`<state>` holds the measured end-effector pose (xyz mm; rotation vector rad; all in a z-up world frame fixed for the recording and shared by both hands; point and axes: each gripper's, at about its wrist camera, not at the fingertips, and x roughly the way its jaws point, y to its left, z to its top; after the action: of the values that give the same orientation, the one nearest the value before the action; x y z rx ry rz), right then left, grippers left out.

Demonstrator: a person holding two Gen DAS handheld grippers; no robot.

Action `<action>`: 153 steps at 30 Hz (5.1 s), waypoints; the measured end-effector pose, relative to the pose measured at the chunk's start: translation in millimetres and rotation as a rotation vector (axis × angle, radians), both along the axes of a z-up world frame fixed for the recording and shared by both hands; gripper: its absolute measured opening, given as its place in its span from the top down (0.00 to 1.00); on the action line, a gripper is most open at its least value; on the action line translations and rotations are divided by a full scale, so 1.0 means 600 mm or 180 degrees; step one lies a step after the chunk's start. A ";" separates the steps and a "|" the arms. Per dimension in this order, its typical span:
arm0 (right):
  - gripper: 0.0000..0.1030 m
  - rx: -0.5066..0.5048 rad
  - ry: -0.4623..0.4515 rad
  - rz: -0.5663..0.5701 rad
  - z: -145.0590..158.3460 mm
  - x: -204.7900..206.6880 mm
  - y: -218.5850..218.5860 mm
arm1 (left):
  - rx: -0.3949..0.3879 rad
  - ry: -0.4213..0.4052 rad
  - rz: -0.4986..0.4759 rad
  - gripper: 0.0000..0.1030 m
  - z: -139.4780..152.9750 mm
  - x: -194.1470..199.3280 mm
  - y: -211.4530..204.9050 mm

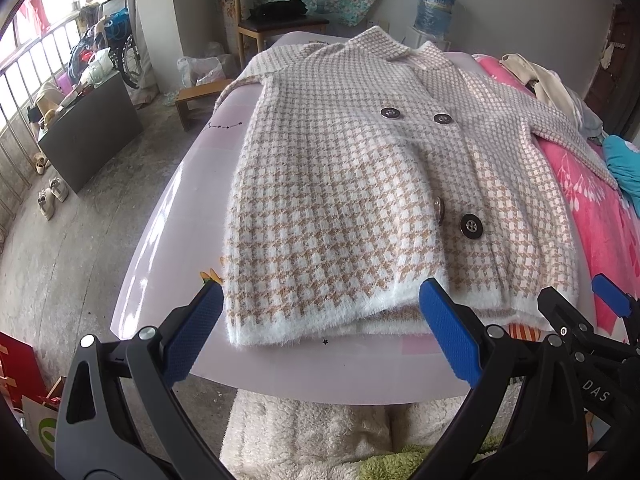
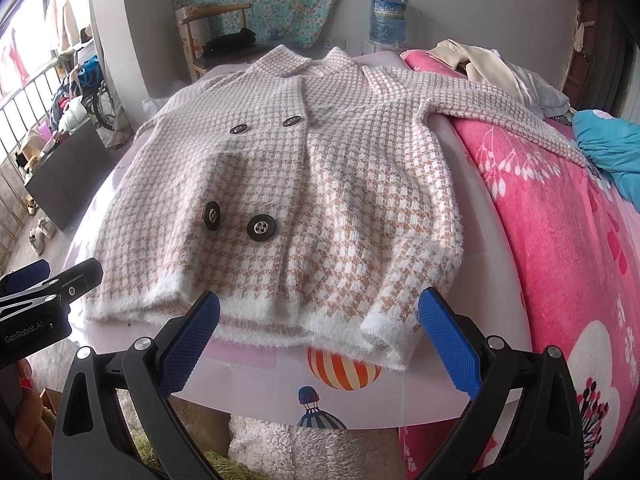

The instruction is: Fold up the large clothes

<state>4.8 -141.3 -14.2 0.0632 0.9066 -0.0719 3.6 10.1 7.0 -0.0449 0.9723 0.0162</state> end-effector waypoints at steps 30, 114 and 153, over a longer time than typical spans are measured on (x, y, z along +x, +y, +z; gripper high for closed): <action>0.06 -0.0018 -0.0021 0.0011 0.004 0.002 -0.003 | 0.0002 -0.0005 0.0015 0.08 -0.003 0.004 0.000; 0.93 0.0890 -0.0193 0.0247 0.043 0.025 -0.194 | -0.0095 -0.0546 -0.0244 0.94 0.022 -0.005 0.114; 0.33 0.0412 0.0492 0.1690 -0.015 0.369 0.187 | -0.3708 0.1076 0.1406 0.27 -0.297 0.327 0.511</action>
<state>226.4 -29.0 -23.4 -0.0649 1.0564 0.4816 200.1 317.0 -171.1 -1.3618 1.1783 -0.1427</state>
